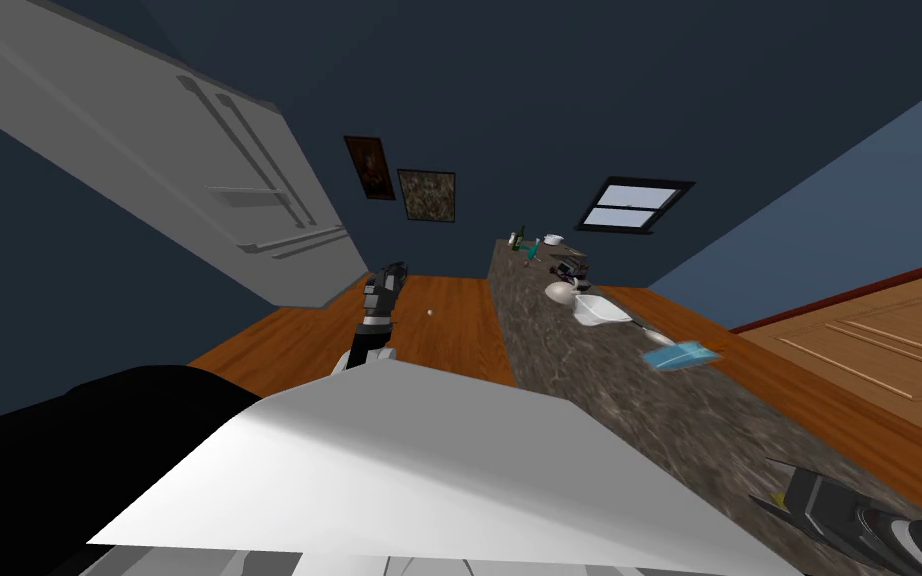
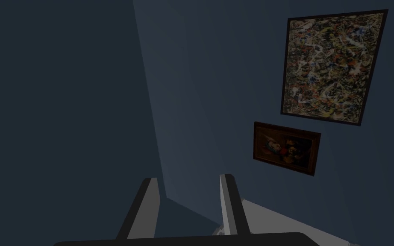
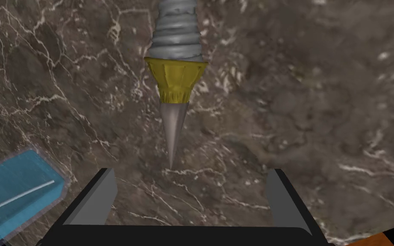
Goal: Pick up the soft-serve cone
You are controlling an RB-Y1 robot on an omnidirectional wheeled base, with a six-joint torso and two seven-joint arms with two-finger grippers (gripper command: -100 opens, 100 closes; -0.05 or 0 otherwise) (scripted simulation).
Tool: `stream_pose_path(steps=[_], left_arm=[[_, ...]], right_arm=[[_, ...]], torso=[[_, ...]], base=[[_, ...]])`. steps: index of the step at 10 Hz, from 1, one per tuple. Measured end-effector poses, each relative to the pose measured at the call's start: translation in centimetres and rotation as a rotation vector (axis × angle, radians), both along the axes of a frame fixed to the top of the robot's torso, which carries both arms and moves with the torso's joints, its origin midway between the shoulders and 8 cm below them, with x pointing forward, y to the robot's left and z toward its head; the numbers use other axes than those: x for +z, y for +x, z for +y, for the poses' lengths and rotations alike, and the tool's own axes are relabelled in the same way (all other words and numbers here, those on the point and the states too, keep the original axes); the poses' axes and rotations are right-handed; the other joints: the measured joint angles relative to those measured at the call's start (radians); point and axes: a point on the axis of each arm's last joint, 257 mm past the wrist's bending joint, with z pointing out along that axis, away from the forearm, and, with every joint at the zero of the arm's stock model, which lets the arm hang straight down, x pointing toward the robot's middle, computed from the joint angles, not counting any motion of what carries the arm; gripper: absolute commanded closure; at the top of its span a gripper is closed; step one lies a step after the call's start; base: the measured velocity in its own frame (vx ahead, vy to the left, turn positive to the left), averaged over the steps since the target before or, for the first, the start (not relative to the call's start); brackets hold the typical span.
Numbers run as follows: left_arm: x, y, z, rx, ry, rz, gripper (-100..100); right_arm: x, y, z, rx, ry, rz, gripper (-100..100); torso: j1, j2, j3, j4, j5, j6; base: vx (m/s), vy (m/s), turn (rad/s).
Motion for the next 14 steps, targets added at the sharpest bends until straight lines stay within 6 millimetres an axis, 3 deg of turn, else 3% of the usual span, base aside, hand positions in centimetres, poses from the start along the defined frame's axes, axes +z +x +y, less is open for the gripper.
stream_pose_path(steps=[1, 2, 3, 5, 6, 10, 11, 12, 13, 14], left_arm=[[0.0, 0.0, 0.0, 0.0, 0.0, 0.0, 0], [0.0, 0.0, 0.0, 0.0, 0.0, 0.0, 0], [0.0, 0.0, 0.0, 0.0, 0.0, 0.0, 0], [0.0, 0.0, 0.0, 0.0, 0.0, 0.0, 0], [0.0, 0.0, 0.0, 0.0, 0.0, 0.0, 0], [0.0, 0.0, 0.0, 0.0, 0.0, 0.0, 0], [0.0, 0.0, 0.0, 0.0, 0.0, 0.0, 0], [0.0, 0.0, 0.0, 0.0, 0.0, 0.0, 0], [0.0, 0.0, 0.0, 0.0, 0.0, 0.0, 0], [0.0, 0.0, 0.0, 0.0, -0.001, 0.0, 0]], right_arm=[[0.1, -0.4, -0.1, -0.002, -0.002, 0.008, -100], [0.1, -0.4, -0.1, -0.002, -0.003, 0.008, 0], [0.1, -0.4, -0.1, -0.002, -0.003, 0.008, -100], [-1.3, -1.4, 0.1, -0.016, -0.003, 0.01, -100], [-1.3, -1.5, 0.0, -0.016, -0.005, 0.01, 100], [-1.3, -1.4, 0.0, -0.016, -0.004, 0.011, 100], [-1.3, -1.4, 0.0, -0.016, -0.004, 0.011, 0], [-1.3, -1.4, 0.0, -0.016, -0.004, 0.01, 100], [-0.7, -0.8, 0.0, -0.008, -0.005, 0.009, 100], [-0.6, -0.8, 0.0, -0.008, -0.004, 0.008, 0]], torso=[[0.004, 0.002, 0.001, 0.001, 0.001, 0.0], [0.009, 0.004, 0.003, 0.001, 0.002, 0.0], [0.012, 0.006, 0.004, 0.001, 0.003, 0.0], [0.011, 0.005, 0.003, 0.001, 0.002, 0.0], [0.012, 0.006, 0.003, 0.001, 0.003, 0.0], [0.013, 0.007, 0.004, 0.002, 0.003, 0.0], [0.014, 0.007, 0.004, 0.002, 0.003, 0.0], [0.014, 0.007, 0.004, 0.002, 0.003, 0.0], [0.015, 0.009, 0.005, 0.002, 0.004, 0.001], [0.015, 0.009, 0.005, 0.002, 0.003, 0.001]], base=[[0.023, -0.04, 0.006], [0.006, -0.011, 0.003], [0.024, -0.027, 0.095], [0.029, -0.032, 0.061], [0.0, 0.0, 0.0], [0.0, 0.0, 0.0], [0.0, 0.0, 0.0], [-0.031, 0.024, -0.112], [-0.019, 0.015, -0.034], [0.0, 0.0, 0.0]])
